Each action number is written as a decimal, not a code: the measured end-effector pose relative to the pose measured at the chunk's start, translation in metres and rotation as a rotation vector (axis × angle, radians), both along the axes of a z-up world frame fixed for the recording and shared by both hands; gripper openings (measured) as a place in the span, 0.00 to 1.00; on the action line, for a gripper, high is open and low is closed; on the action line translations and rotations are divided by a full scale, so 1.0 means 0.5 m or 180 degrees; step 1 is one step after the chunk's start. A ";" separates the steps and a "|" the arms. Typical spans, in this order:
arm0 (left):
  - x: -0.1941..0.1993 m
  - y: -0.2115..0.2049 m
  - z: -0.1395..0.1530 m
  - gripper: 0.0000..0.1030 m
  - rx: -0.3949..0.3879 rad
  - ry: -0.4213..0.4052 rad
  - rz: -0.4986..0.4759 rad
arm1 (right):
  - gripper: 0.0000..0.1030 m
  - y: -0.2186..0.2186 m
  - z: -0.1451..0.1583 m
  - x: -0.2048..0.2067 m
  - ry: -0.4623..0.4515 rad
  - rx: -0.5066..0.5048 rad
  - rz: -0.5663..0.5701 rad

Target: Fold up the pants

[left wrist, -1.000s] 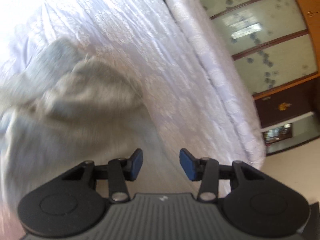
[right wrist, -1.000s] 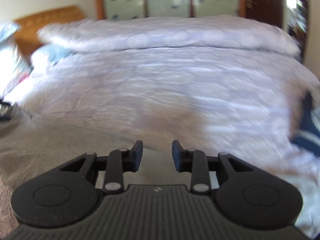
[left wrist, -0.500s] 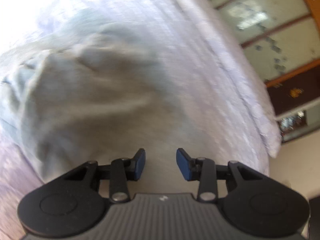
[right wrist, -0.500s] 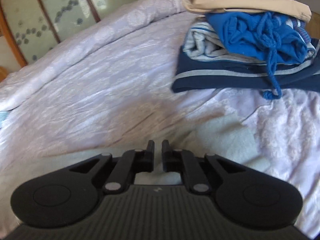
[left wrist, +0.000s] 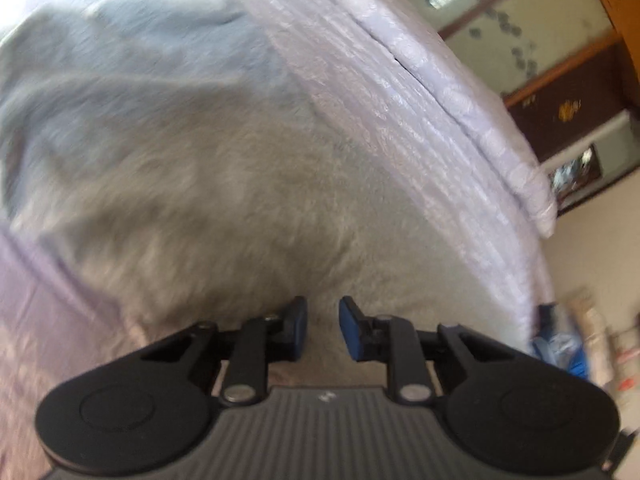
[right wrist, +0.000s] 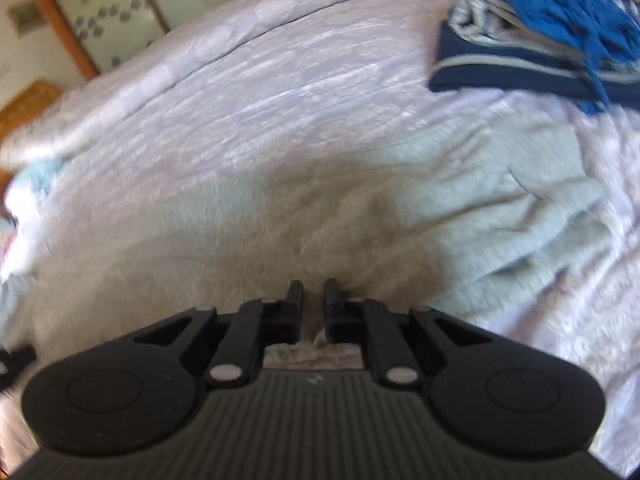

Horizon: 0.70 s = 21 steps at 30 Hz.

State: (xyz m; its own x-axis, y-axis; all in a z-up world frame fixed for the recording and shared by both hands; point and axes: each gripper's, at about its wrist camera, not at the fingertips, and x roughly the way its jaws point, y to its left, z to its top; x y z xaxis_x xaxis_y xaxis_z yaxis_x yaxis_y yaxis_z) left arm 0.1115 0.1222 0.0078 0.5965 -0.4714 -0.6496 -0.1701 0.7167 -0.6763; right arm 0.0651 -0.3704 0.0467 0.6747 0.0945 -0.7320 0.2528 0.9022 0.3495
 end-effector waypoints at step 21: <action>-0.069 -0.119 0.121 0.33 0.0242 -0.0283 -0.0460 | 0.38 -0.238 -0.005 -0.214 -0.0569 0.1313 -0.1477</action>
